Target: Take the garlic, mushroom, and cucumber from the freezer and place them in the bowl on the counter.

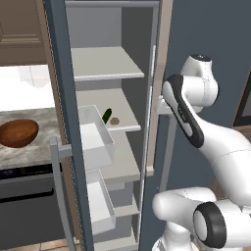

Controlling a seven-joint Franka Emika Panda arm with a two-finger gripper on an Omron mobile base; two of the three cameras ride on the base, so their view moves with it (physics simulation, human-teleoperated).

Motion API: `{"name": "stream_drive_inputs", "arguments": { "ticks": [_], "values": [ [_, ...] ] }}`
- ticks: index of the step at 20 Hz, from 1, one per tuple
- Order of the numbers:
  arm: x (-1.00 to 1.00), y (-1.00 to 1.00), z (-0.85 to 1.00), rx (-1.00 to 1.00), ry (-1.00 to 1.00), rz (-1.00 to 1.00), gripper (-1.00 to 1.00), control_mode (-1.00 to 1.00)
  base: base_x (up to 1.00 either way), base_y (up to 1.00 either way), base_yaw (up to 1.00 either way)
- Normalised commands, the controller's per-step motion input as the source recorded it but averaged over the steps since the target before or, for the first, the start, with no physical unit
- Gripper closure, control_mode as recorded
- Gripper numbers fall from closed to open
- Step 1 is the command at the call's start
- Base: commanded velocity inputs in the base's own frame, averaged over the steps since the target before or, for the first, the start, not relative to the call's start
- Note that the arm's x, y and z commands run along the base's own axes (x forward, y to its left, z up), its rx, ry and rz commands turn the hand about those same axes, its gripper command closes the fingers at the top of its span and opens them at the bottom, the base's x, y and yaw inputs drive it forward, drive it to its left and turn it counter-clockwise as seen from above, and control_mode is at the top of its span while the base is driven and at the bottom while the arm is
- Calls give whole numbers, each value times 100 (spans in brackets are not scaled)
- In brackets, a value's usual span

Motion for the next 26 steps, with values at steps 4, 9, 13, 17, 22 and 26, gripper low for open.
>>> {"name": "stream_drive_inputs", "arguments": {
  "ticks": [4,9,13,17,22,26],
  "values": [
    [-28,0,0,0,-6,0,-100,-100,0,0,0],
    [-49,0,0,0,-2,0,-100,-100,0,0,0],
    [-46,1,0,0,-2,0,-100,-100,0,0,0],
    [-40,1,0,-2,-1,0,-100,-100,0,0,0],
    [-42,1,0,-5,-5,0,-100,-100,0,0,0],
    [-40,0,0,-6,-3,0,-100,-100,0,0,0]
  ]
}}
